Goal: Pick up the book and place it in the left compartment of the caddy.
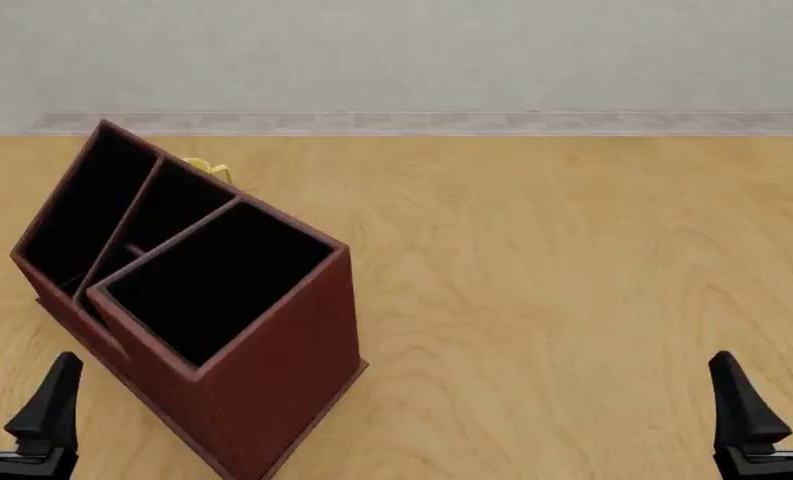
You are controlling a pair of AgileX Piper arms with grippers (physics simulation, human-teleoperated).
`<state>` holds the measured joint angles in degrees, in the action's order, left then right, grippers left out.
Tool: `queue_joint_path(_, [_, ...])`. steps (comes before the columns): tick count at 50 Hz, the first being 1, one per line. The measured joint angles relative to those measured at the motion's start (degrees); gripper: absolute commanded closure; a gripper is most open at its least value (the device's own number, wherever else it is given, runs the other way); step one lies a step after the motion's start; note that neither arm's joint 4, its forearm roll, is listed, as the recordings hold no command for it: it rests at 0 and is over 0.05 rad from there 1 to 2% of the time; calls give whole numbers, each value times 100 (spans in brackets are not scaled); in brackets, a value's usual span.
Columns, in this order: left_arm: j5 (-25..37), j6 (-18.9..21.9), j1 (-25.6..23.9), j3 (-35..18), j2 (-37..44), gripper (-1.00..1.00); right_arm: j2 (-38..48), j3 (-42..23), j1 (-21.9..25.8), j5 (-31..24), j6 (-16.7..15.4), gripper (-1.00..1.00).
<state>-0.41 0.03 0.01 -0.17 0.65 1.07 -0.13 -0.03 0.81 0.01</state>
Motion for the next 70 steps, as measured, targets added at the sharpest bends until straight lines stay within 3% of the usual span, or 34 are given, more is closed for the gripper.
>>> queue_joint_path(10, [694,81,-311,-516,-17,-100,4,1,-1,3,0,-100])
queue_joint_path(31, [3882,641,-1274,-2157,-40,-100,5,1,-1,5,0,-100])
queue_joint_path(43, [5107,756,-2044,-2741,120,-100,5,1,-1,5,0,-100])
queue_joint_path(54, [5368,715,-2683,-2851,599,-100,5,1,-1,5,0,-100])
queue_joint_path(70, [4736,464,-3475,-2565,1682,-100,6,1,-1,6,0,-100])
